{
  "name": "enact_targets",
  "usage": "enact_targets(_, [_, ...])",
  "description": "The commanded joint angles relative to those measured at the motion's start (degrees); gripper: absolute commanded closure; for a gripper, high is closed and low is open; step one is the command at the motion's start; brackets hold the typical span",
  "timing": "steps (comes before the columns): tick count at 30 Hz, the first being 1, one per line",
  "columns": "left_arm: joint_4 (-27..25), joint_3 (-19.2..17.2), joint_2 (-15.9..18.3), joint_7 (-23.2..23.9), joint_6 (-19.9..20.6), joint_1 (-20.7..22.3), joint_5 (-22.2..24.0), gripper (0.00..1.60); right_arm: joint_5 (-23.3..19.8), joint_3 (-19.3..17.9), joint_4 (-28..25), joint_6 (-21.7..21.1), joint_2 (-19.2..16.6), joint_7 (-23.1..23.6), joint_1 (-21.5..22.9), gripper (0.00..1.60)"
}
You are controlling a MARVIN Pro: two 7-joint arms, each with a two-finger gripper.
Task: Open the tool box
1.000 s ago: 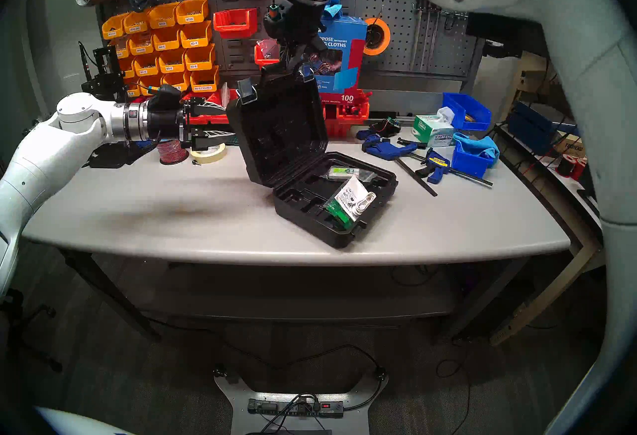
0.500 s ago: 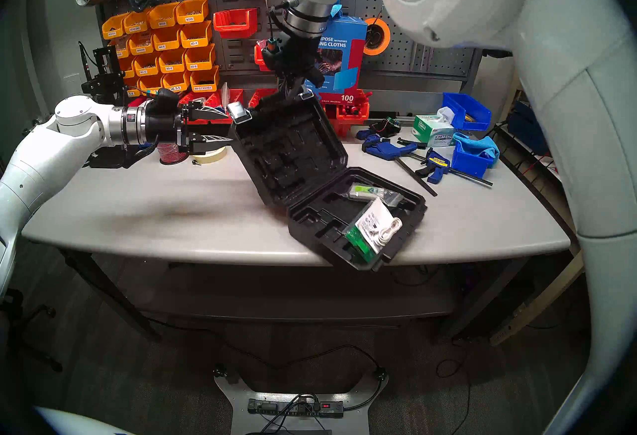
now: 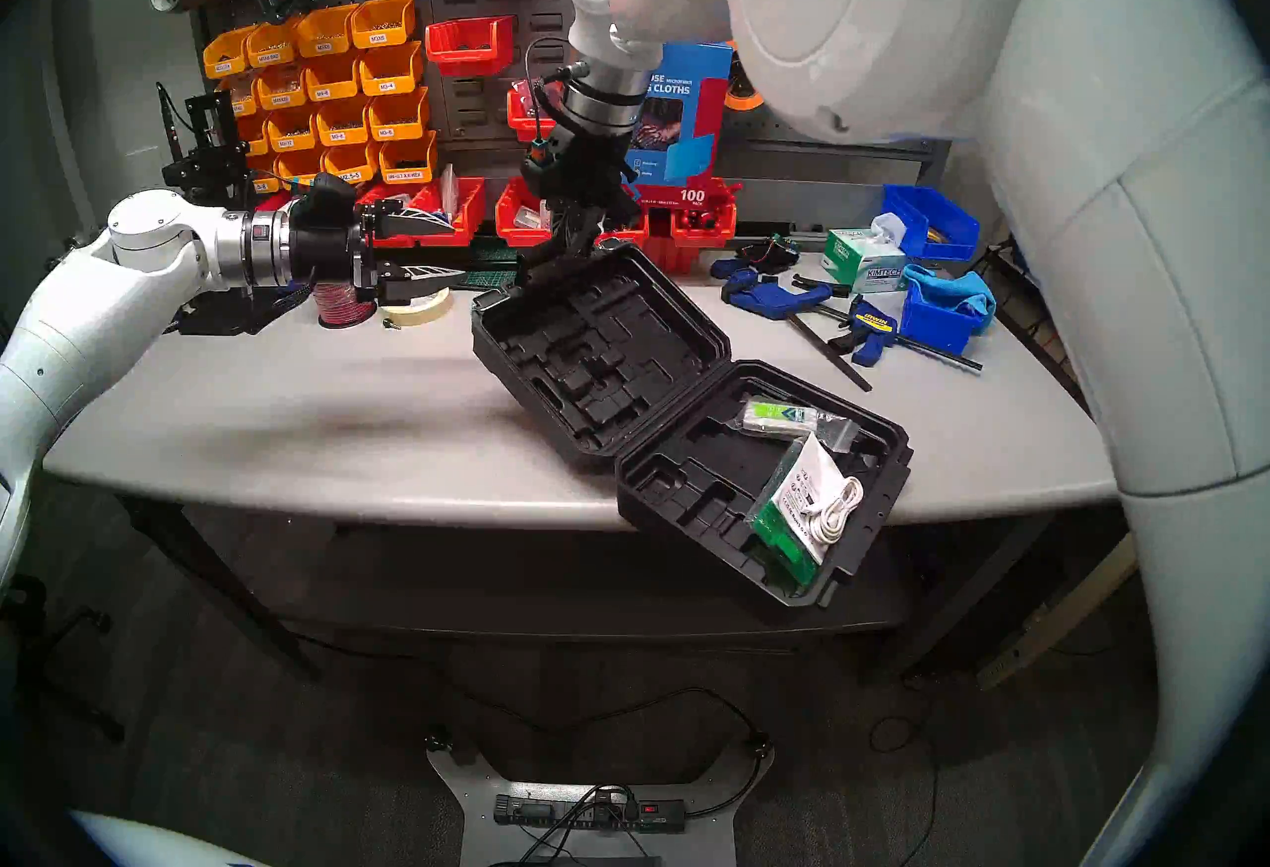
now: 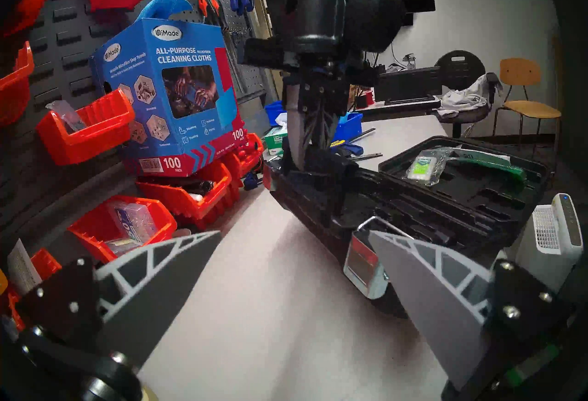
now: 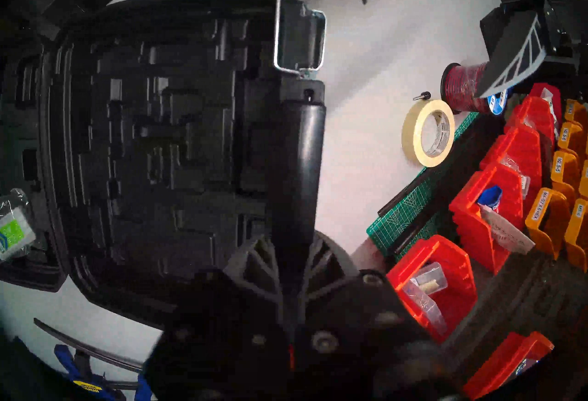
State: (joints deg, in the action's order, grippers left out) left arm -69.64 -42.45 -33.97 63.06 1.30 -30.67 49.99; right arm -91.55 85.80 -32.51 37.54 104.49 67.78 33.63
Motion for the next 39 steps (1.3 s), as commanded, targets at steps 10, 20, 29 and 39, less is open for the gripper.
enact_targets(10, [-0.87, -0.79, 0.86, -0.59, 0.34, 0.29, 1.19, 0.00, 0.12, 0.60, 3.63, -0.88, -0.49, 4.40, -3.39, 1.60])
enact_targets(20, [0.13, -0.60, 0.53, -0.44, 0.36, 0.57, 1.03, 0.00, 0.42, 1.51, 12.31, -2.62, 0.38, 4.80, -9.64, 1.60])
enact_targets(29, [0.66, -0.61, 0.39, -0.56, 0.34, 0.57, 1.01, 0.00, 0.79, 2.21, 18.40, -4.07, 2.97, 2.39, -13.67, 1.60])
enact_targets(39, [1.26, -0.69, 0.71, -0.36, 0.19, 0.39, 1.00, 0.00, 1.06, 2.76, 22.66, -6.48, 6.04, 0.77, -16.44, 1.60])
